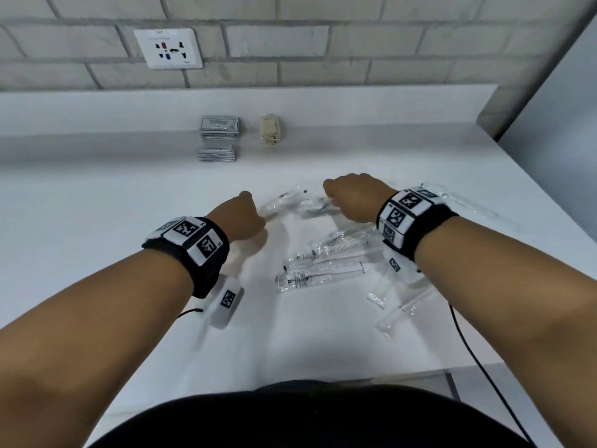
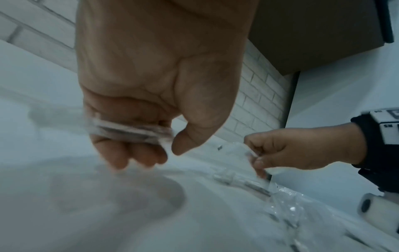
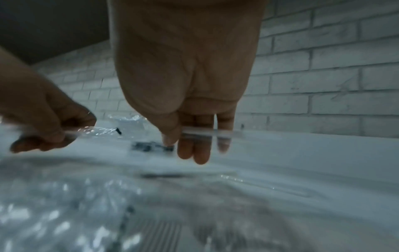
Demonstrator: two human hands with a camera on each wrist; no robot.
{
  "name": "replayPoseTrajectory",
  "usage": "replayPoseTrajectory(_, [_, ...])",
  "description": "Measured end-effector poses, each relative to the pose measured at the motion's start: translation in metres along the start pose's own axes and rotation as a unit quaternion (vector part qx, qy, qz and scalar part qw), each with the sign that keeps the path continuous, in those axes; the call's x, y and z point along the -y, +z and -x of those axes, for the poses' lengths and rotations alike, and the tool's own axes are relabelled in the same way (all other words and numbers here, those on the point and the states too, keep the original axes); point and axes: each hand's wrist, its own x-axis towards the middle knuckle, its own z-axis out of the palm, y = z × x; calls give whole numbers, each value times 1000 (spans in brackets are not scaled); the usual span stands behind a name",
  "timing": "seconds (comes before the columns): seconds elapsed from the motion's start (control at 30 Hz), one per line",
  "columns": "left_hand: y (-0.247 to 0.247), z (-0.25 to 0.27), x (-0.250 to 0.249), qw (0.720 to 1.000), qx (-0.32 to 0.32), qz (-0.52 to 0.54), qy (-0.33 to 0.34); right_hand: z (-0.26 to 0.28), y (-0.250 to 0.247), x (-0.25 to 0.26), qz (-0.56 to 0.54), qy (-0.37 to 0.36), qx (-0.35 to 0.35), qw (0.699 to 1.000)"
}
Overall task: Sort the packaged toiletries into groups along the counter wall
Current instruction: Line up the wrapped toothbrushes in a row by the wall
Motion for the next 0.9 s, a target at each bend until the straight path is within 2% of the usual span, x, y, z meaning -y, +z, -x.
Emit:
replayPoseTrajectory(0.07, [-2, 6, 2, 999, -29, 46, 2, 9, -6, -9, -86, 26, -5, 996])
replayPoseTrajectory(0.13, [-2, 13, 1, 995, -60, 75, 7, 19, -7, -18, -118, 39, 4, 992])
replayPoseTrajectory(0.23, [0, 21, -6, 991, -87, 91, 33, 30, 4, -21, -76, 51, 91, 992])
replayPoseTrajectory(0.27, [1, 23, -10, 990, -93, 93, 51, 31, 10, -20, -60, 57, 104, 991])
replayPoseTrajectory(0.33, [4, 28, -19, 987, -96, 92, 87, 33, 18, -18, -41, 66, 89, 993])
replayPoseTrajectory(0.43, [8, 34, -36, 985, -71, 78, 139, 41, 13, -17, -38, 68, 2, 997])
replayPoseTrajectory(0.5, [14, 36, -47, 984, -35, 68, 161, 48, 7, -21, -58, 95, -27, 993])
replayPoseTrajectory(0.63, [32, 37, -65, 983, 43, 2, 181, 61, 9, -35, -77, 130, -29, 988])
replayPoseTrajectory(0.77, [43, 33, -71, 983, 38, -66, 170, 61, 18, -34, -112, 143, -40, 983])
replayPoseTrajectory(0.9, [36, 33, -68, 981, 34, -78, 174, 55, 22, -25, -124, 131, 5, 983])
